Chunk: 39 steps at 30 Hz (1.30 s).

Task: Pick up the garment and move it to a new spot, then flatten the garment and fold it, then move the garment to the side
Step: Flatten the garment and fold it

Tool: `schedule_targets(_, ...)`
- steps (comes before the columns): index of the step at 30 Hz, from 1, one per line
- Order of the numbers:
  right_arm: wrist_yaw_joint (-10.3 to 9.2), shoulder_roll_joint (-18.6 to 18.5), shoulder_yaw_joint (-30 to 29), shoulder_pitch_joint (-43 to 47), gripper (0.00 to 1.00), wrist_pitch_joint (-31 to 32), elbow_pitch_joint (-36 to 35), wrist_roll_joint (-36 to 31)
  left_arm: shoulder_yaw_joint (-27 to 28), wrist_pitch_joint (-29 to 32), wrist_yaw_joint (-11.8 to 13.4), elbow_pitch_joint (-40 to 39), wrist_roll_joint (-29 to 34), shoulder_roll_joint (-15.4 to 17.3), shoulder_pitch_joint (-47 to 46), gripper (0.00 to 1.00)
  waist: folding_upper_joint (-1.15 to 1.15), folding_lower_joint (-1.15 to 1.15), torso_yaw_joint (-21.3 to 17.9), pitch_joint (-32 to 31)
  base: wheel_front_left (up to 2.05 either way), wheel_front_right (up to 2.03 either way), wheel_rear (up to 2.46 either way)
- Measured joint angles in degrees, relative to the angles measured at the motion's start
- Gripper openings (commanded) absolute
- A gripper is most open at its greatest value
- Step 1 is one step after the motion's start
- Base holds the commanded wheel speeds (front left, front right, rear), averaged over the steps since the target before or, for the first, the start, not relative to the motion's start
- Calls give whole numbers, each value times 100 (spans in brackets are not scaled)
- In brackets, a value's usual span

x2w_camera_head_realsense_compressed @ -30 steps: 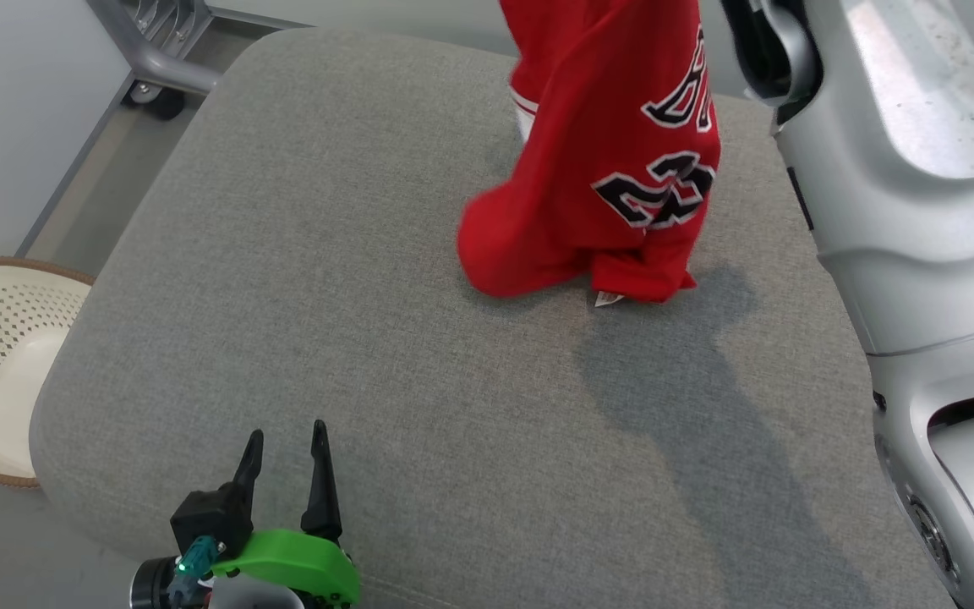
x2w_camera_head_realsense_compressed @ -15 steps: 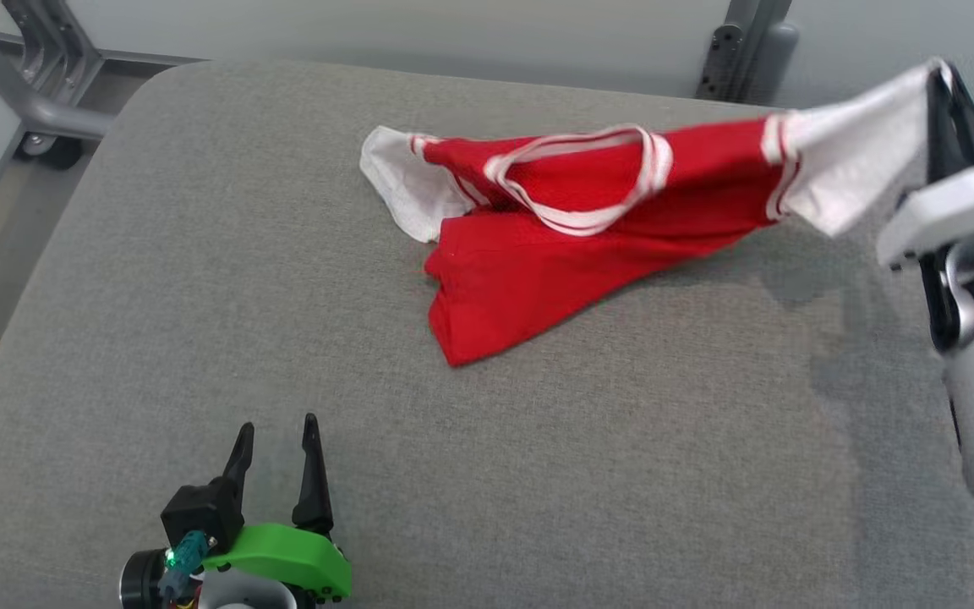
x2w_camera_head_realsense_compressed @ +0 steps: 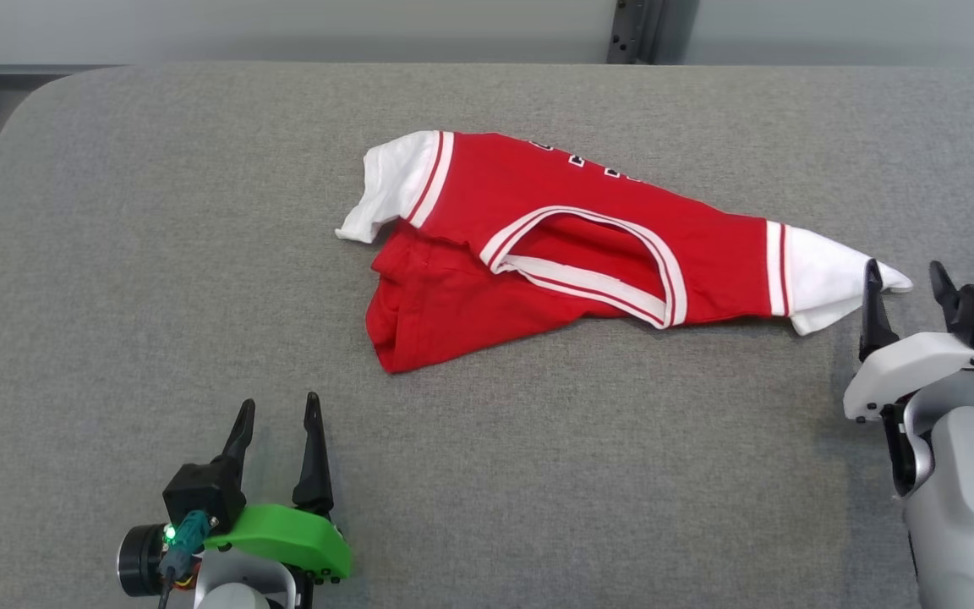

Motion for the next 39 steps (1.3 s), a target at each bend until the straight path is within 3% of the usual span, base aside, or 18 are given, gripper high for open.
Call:
schedule_targets(7,0,386,671,330,100,0,-681,26,4,0,-15,26,11,0,-8,100,0,0,-327,-65,0,0,0)
schedule_targets(11,0,448,1452,411,100,0,-868,103,-75,0,-13,24,-23,-1,-42,100,0,0,-395,-126,0,0,0)
schedule_targets(22,0,557,3537,-139,100,0,-490,770,-264,0,1,13,-83,0,-51,100,0,0,116,-101,0,0,0)
schedule_targets(28,0,522,3916,-513,100,0,-75,1003,-376,0,15,-30,-137,1,2,100,0,0,554,-83,0,0,0)
schedule_targets(36,0,471,3899,-754,100,0,172,1088,-458,0,60,-69,-209,2,35,100,0,0,1074,24,0,0,0)
schedule_targets(38,0,468,3864,-793,79,0,167,1123,-475,0,69,-88,-240,2,49,100,0,0,1151,68,0,0,0)
schedule_targets(39,0,455,3844,-811,49,0,151,1122,-476,0,77,-93,-242,2,52,100,0,0,1177,98,0,0,0)
